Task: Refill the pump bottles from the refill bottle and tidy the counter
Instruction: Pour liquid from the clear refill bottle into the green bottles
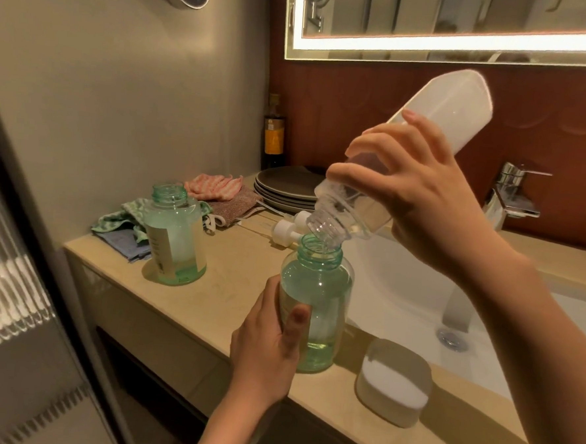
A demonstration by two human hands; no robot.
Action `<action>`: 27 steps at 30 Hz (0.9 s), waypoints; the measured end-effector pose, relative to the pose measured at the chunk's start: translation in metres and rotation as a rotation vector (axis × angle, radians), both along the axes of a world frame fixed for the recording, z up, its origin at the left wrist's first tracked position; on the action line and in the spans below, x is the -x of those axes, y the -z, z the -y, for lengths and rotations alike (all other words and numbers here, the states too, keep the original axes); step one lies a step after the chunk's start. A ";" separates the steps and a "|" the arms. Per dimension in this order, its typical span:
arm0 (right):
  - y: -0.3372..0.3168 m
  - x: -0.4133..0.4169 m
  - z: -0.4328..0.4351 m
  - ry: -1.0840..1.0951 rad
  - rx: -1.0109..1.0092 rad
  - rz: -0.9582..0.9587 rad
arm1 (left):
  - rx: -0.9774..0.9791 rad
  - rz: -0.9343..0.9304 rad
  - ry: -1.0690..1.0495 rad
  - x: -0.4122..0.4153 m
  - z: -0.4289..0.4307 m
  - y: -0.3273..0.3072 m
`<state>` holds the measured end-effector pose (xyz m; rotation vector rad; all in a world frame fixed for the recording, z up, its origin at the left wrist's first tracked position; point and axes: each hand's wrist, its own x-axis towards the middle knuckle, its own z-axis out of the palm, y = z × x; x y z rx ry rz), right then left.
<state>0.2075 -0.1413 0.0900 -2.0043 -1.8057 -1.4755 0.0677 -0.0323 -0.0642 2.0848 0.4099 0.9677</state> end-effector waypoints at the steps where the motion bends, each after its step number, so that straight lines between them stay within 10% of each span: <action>1: -0.001 0.001 0.000 -0.009 0.001 0.009 | 0.002 -0.003 0.000 0.000 0.000 0.000; 27: -0.027 0.032 -0.008 -0.024 0.163 0.253 | 0.030 -0.029 0.012 0.000 -0.002 0.001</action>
